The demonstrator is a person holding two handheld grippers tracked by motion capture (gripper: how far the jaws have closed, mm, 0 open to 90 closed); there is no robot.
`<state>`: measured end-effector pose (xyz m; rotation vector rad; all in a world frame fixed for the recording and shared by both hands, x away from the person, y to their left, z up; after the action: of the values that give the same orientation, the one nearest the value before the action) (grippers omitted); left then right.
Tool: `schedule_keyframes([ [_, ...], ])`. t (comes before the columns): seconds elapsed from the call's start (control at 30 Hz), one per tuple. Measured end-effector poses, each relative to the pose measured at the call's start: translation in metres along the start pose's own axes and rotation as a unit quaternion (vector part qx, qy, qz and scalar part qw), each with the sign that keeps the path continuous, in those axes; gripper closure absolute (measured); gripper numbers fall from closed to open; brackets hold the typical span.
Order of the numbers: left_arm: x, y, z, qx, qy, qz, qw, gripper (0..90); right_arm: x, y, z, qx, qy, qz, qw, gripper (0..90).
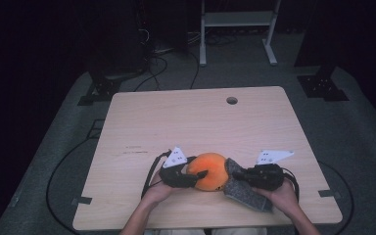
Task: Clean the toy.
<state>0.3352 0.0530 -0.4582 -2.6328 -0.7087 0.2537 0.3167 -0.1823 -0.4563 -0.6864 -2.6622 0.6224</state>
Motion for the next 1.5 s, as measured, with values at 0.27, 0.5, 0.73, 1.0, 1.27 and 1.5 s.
schedule_keyframes([
  [0.27, -0.001, -0.003, -0.008, 0.008, -0.029, 0.030, 0.9991, 17.4, 0.006, 0.015, -0.010, -0.009, -0.005, -0.013, 0.9999, 80.6],
  [0.5, -0.006, 0.001, -0.008, 0.003, -0.010, 0.016, 0.9998, 37.7, 0.011, 0.010, -0.005, -0.001, -0.010, -0.018, 0.9998, 80.5],
  [0.73, -0.007, 0.003, -0.015, -0.022, 0.030, 0.005, 0.9993, 31.2, 0.007, 0.008, -0.023, -0.044, -0.005, -0.011, 0.9989, 80.5],
  [1.0, 0.005, -0.001, -0.004, -0.005, -0.033, 0.007, 0.9994, 29.5, 0.014, 0.023, -0.017, -0.022, -0.025, -0.007, 0.9994, 80.6],
  [1.27, 0.003, 0.000, 0.000, -0.002, -0.019, 0.003, 0.9998, 36.3, 0.000, 0.002, -0.010, -0.022, 0.006, 0.005, 0.9997, 80.5],
  [1.5, 0.009, -0.002, -0.001, 0.040, -0.062, 0.014, 0.9972, 13.7, 0.011, 0.022, -0.013, -0.013, -0.010, -0.011, 0.9998, 80.5],
])
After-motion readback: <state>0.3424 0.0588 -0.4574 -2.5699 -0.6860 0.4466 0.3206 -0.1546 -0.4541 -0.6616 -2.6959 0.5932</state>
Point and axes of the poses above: each handheld gripper's, and its own axes: y roughly forward along the jaws, z roughly out of its underside, x roughly to its left, the point moved 5 cm from there along y, roughly forward along the jaws, and after that the axes turned 2 degrees about -x, right-handed, at the moved point
